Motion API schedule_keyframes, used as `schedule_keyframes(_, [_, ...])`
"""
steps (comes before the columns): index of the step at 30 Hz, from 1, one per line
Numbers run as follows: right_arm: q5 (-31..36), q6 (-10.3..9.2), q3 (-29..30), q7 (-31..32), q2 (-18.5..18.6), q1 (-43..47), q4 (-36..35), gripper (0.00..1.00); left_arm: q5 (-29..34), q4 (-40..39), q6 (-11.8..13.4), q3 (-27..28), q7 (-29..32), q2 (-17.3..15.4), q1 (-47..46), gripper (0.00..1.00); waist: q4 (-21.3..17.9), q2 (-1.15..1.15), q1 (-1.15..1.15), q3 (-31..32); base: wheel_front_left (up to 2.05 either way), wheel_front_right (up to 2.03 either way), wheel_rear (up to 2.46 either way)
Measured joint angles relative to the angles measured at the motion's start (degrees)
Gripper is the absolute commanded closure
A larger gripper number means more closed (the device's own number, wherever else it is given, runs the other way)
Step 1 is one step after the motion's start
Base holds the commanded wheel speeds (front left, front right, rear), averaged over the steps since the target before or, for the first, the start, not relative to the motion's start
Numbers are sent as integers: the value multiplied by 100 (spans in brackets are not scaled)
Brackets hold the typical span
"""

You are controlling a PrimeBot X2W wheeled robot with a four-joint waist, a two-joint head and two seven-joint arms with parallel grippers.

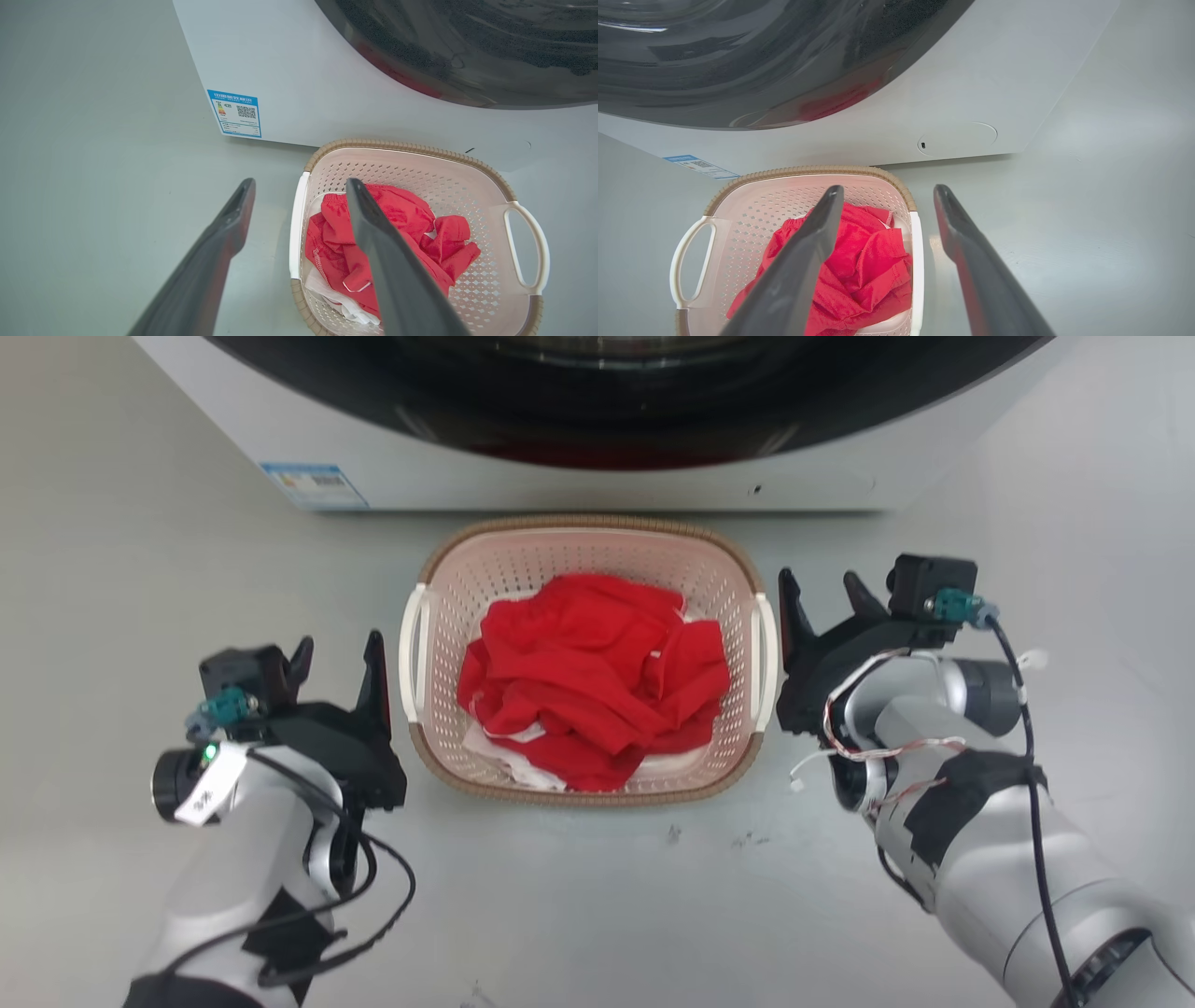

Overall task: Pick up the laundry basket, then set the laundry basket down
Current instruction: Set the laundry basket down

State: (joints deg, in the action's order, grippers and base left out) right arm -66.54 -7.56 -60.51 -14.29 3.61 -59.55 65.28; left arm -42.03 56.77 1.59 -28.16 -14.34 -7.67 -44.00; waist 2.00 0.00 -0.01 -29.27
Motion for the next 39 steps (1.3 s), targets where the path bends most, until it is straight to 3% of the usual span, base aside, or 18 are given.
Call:
schedule_keyframes(24, [942, 0, 827, 1, -9, 2103, -1061, 0, 903, -2104, 377, 615, -12, -153, 2736, 0, -147, -1, 0, 1954, 0, 0, 0])
schedule_keyframes(31, [1358, 1, 1232, 0, -12, 3012, -1474, 0, 1177, -2896, 450, 856, -12, -330, 3800, 0, -168, -1, -1, 2542, 0, 0, 0])
schedule_keyframes(39, [2000, 1, 1880, 1, 111, 3801, -2190, 0, 1443, -3785, 500, 1113, -13, -302, 4677, 0, -236, 0, 0, 2988, 0, 0, 0])
